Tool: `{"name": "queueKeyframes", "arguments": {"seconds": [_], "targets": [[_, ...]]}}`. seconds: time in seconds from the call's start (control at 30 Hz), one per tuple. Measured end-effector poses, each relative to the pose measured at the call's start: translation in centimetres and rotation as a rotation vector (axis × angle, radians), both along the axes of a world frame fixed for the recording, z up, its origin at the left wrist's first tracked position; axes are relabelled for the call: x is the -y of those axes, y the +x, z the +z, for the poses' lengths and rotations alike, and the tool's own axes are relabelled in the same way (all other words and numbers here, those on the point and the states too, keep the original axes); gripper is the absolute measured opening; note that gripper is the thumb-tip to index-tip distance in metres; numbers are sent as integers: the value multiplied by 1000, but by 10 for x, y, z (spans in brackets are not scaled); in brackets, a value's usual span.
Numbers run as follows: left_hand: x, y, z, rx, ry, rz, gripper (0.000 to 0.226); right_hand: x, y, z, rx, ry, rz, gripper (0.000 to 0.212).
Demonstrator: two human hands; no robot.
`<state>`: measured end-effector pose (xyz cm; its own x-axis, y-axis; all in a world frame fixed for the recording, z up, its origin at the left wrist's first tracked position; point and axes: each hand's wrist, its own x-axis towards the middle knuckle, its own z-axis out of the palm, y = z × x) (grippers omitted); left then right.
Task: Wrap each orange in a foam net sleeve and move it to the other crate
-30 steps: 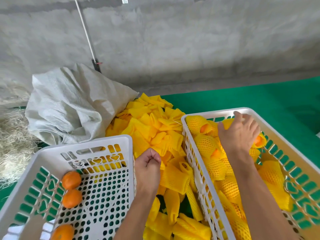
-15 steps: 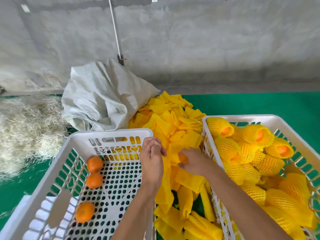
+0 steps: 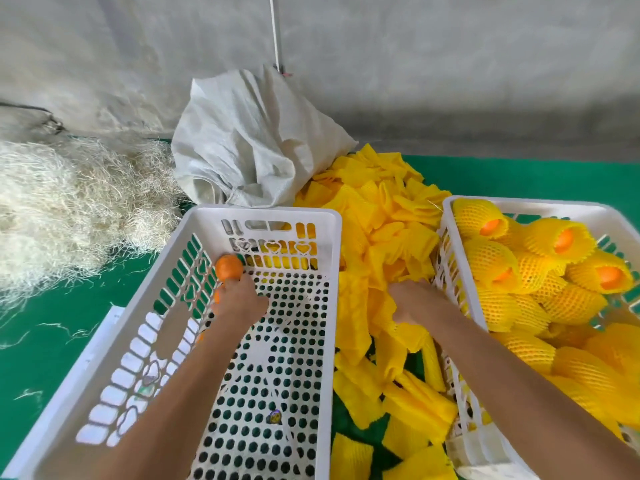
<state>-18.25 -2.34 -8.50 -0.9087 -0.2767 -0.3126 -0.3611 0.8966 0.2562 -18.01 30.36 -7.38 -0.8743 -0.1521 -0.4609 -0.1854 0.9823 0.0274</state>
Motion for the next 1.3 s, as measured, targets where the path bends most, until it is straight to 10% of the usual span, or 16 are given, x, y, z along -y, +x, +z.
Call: {"name": "queueKeyframes", "arguments": {"seconds": [0.2,0.5,0.77,0.97,1.3], "targets": [[51,27,-41,316,-200,-49,49,3,0,-4,39,20,-1,38],[41,27,-29,-11,-17,-27,33,-2,-6,-13,133,-100,-150,49],[-80,14,71,-772,624,-225,34,-8,-15,11,-211,-892,-442,28],[-170,9,65,-808,1039,-136,25,-12,-3,36,-651,-1317,-347,15],[-191,2,46,-755,758,-280,33,-16,-10,33,-619,-1526,-280,32]]}}
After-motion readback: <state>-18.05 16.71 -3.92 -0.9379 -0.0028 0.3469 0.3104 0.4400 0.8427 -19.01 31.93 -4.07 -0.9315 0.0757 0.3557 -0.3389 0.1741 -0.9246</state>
